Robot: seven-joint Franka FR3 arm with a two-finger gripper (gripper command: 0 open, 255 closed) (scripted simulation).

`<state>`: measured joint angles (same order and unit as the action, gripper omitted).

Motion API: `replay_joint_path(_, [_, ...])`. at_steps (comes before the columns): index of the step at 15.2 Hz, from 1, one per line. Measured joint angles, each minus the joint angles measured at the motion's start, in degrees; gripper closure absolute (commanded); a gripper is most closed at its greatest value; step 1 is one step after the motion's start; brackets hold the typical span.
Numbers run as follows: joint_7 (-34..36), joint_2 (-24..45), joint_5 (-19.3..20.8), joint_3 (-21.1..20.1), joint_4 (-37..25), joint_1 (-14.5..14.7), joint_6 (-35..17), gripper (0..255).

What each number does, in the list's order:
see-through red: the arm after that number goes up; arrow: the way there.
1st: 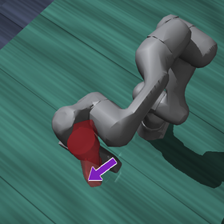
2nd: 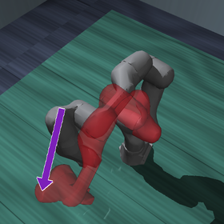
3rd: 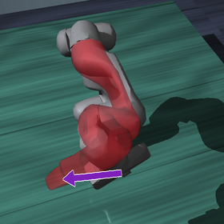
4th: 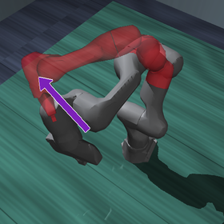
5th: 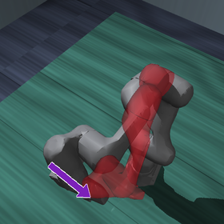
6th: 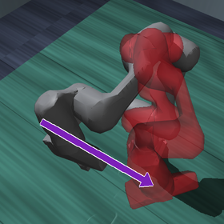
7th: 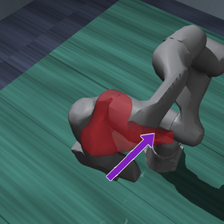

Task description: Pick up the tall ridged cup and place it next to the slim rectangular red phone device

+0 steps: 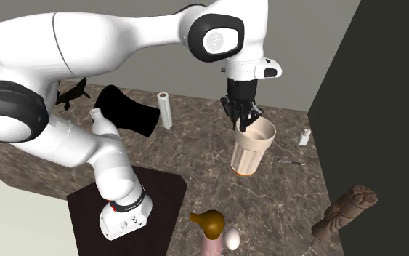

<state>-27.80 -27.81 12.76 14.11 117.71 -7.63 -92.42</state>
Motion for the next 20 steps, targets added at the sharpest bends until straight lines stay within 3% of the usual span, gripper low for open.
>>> replay_joint_path(10, [-14.3, 15.3, -1.9, 11.2, -14.1, -2.4, -3.1, 255])
replay_joint_path(15, [-22.3, 25.8, -6.7, 16.3, -24.7, -4.6, -2.8, 255])
replay_joint_path(20, [-30.3, 38.7, -14.3, 19.6, -38.9, -9.7, -0.2, 255])
